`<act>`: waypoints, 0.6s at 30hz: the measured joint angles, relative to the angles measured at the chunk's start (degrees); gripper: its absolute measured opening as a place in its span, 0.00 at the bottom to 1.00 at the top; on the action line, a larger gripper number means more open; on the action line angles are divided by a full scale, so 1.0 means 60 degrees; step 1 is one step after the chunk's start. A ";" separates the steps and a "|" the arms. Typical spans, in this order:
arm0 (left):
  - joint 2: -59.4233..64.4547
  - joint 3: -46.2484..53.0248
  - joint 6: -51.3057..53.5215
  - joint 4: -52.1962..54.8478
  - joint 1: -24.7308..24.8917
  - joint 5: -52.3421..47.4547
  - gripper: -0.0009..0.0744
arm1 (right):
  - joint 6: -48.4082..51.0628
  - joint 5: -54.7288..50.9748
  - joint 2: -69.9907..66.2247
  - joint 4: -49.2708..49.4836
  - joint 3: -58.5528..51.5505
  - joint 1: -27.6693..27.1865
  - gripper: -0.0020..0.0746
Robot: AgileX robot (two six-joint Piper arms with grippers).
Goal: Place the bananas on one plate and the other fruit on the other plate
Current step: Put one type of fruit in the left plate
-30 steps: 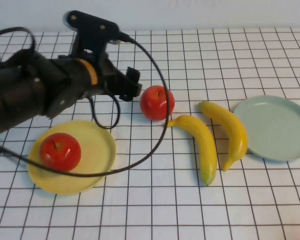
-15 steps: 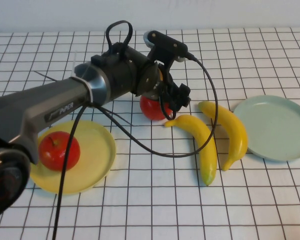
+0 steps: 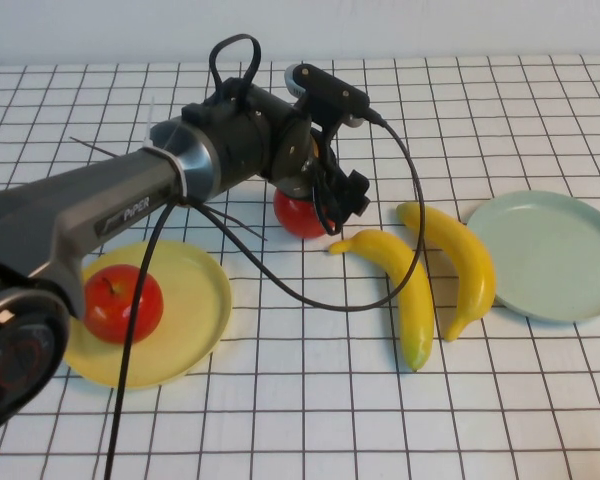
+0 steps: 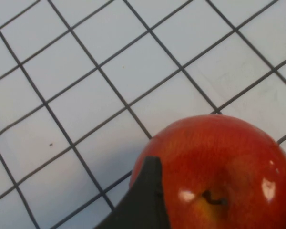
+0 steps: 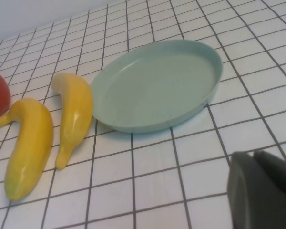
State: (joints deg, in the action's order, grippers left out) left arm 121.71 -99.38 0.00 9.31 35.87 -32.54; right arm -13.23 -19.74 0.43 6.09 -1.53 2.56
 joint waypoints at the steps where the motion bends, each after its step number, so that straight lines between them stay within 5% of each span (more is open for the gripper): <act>1: 0.0000 0.0000 0.0000 0.0023 -0.0017 -0.0021 0.90 | 0.0000 0.0000 0.0000 0.0000 0.0000 0.0000 0.01; 13: 0.0165 -0.0126 0.0098 0.0141 -0.0046 -0.0161 0.89 | 0.0000 0.0000 0.0000 0.0000 0.0000 0.0000 0.01; 18: 0.0165 -0.0143 0.0098 0.0141 -0.0061 -0.0179 0.72 | 0.0000 0.0000 0.0000 0.0000 0.0000 0.0000 0.01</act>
State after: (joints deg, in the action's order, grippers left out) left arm 122.70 -100.24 0.59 10.15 35.51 -33.62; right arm -13.23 -19.74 0.43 6.09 -1.53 2.56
